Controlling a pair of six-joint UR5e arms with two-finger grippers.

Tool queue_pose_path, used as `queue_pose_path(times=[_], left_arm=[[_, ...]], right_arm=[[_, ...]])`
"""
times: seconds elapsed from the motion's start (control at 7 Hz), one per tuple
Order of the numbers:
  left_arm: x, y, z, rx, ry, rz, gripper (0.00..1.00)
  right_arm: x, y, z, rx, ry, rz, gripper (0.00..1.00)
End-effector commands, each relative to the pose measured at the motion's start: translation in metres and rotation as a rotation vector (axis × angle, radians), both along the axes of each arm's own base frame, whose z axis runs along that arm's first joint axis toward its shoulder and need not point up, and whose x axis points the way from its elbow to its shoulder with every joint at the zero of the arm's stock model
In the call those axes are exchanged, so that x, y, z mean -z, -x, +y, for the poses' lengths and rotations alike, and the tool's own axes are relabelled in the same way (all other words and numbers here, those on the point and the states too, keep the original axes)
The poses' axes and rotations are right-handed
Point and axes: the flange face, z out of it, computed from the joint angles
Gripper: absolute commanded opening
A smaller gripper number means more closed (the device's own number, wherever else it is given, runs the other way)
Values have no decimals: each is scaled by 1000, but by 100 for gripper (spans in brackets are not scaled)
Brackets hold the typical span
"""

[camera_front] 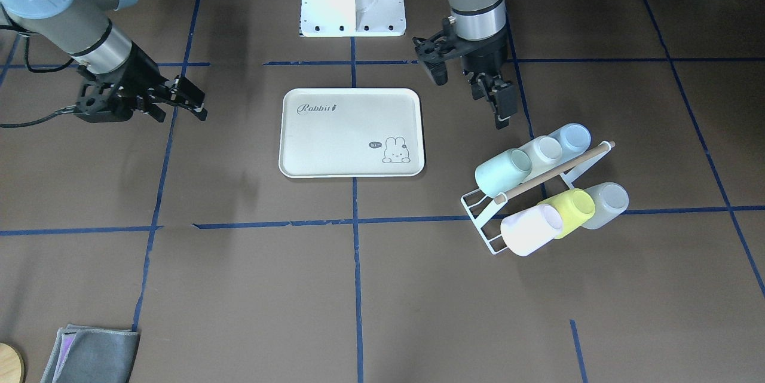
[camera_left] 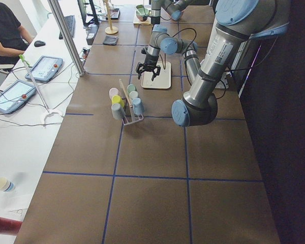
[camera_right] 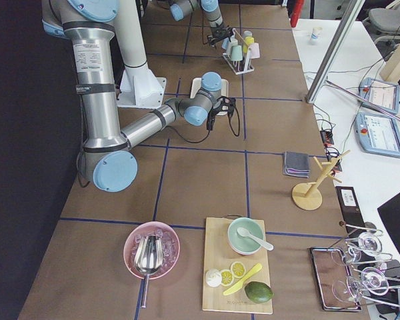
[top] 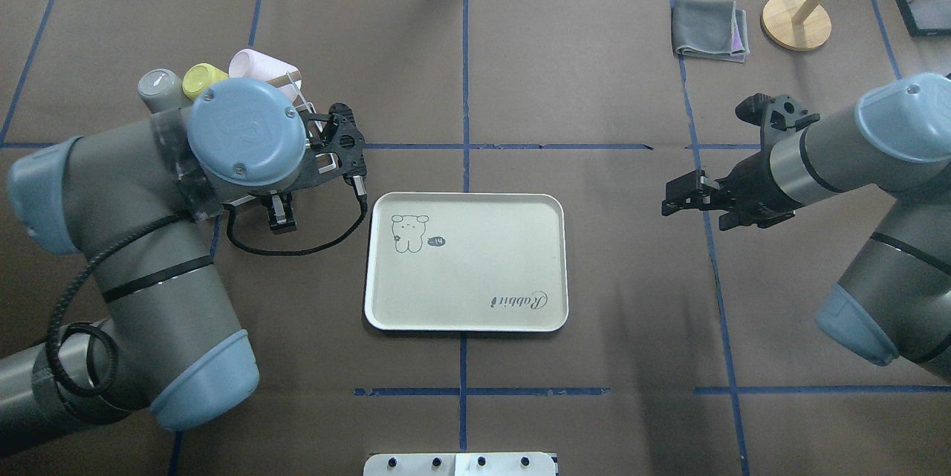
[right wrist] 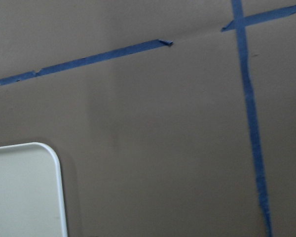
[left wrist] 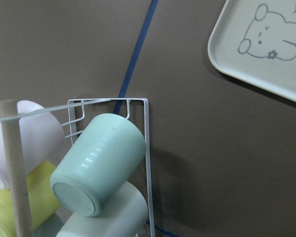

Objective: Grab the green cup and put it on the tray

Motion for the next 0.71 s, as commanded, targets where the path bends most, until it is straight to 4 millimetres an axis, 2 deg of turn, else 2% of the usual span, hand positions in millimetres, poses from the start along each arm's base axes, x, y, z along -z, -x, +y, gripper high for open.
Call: queue_pose_path(times=[0.0,0.29,0.43,0.57], left_arm=[[17,-58,-1,-88,-133,-178,100],[24,-94,-15,-156,-226,-373,100],[19,-112,-17,-172,-250,-458,100],[8,-116,-18,-185,-224,-513,100]], right_arm=[[-43,-60,2,11,-76,71,100],[-73,-107,5,48,-109,91,100],[-80,-113,8,58,-117,102,100],[-82,-112,9,59,-114,103,100]])
